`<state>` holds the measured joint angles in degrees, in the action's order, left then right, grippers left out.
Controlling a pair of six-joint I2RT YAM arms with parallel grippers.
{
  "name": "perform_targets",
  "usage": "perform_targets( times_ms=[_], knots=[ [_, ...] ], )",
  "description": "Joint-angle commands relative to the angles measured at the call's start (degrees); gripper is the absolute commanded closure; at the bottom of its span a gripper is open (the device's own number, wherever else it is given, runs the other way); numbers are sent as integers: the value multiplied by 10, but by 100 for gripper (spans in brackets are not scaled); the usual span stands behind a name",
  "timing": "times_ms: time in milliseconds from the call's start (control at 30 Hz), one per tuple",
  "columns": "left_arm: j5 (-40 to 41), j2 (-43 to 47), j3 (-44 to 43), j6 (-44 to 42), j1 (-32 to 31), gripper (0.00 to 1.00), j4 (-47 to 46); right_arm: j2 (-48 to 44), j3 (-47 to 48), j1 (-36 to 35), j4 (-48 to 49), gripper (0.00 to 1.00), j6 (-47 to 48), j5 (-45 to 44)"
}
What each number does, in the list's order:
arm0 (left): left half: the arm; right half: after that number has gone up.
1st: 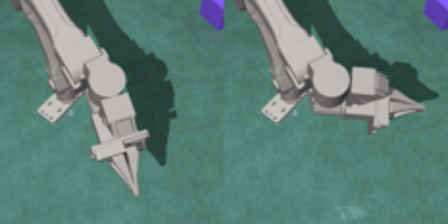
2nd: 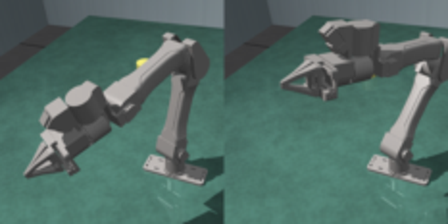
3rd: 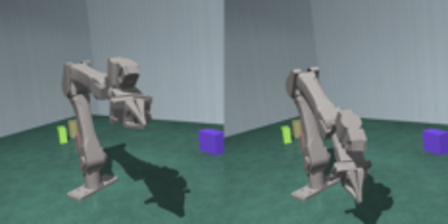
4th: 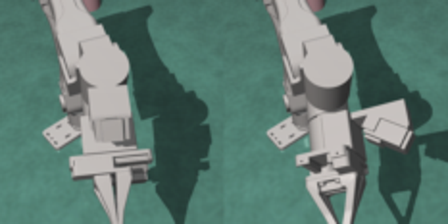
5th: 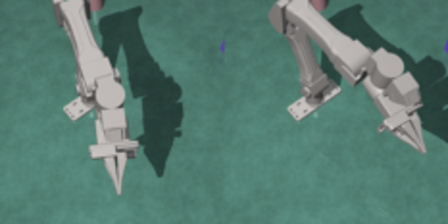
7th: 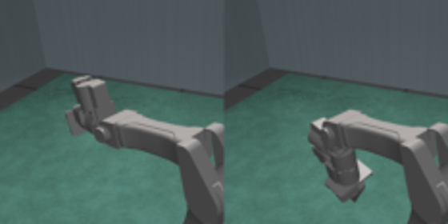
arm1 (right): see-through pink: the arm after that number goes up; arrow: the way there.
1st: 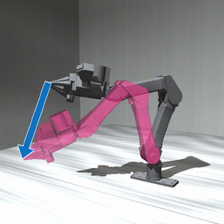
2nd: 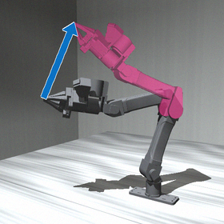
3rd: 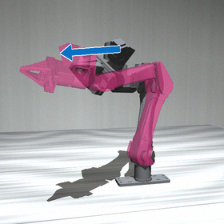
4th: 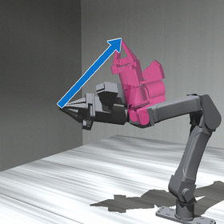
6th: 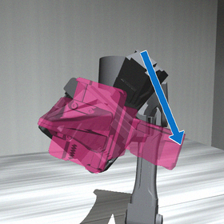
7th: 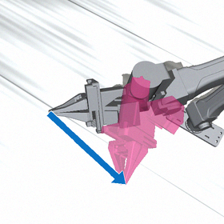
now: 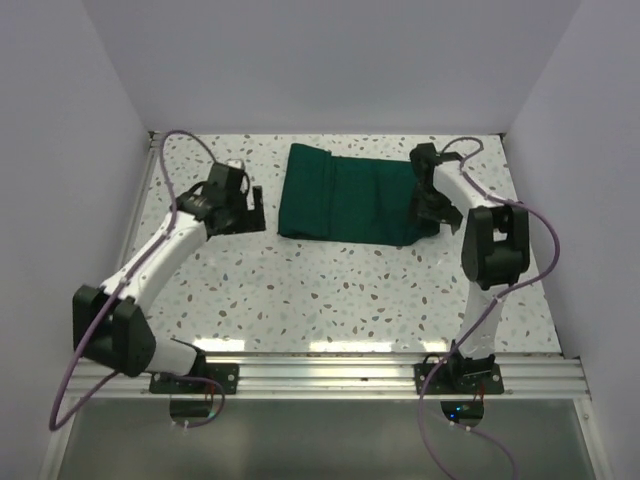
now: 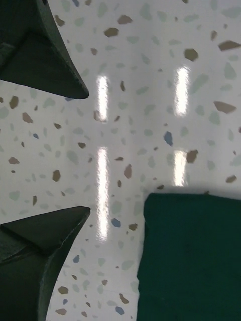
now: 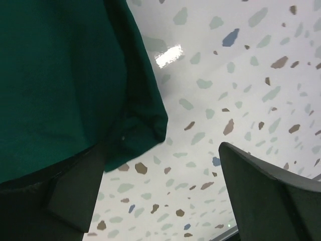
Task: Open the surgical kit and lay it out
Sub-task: Open the surgical kit at the center of the board.
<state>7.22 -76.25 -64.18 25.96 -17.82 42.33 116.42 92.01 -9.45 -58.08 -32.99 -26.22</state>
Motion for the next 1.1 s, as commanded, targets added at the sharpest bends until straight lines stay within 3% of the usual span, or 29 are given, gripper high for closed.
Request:
perform_targets(
  times_ms=[0,200,333,667,767,800,833,867,967,1067],
  knots=[
    [74,-109,-94,-23,-80,8,-54,-98,34,3,-19,1,6,-14],
    [118,-308,-244,-35,-180,9,-53,-188,34,3,-55,1,26,-4],
    [112,-404,-313,-32,-201,9,-66,-241,16,3,-72,1,50,-2],
    [118,-535,-401,-27,-215,13,-52,-307,4,3,-98,1,81,-13],
    [126,-543,-410,-28,-216,30,-46,-311,2,3,-99,1,79,-12],
    [127,-541,-412,-30,-216,45,-45,-311,1,3,-96,1,79,-10],
    [130,-532,-412,-31,-216,51,-42,-310,-2,3,-93,1,78,-9],
    [137,-528,-412,-33,-216,67,-39,-308,-3,3,-92,1,77,-8],
    [155,-498,-419,-31,-216,93,-23,-298,-9,3,-85,1,72,1],
    [173,-456,-422,-22,-214,100,-11,-283,-7,3,-77,1,72,6]
  ],
)
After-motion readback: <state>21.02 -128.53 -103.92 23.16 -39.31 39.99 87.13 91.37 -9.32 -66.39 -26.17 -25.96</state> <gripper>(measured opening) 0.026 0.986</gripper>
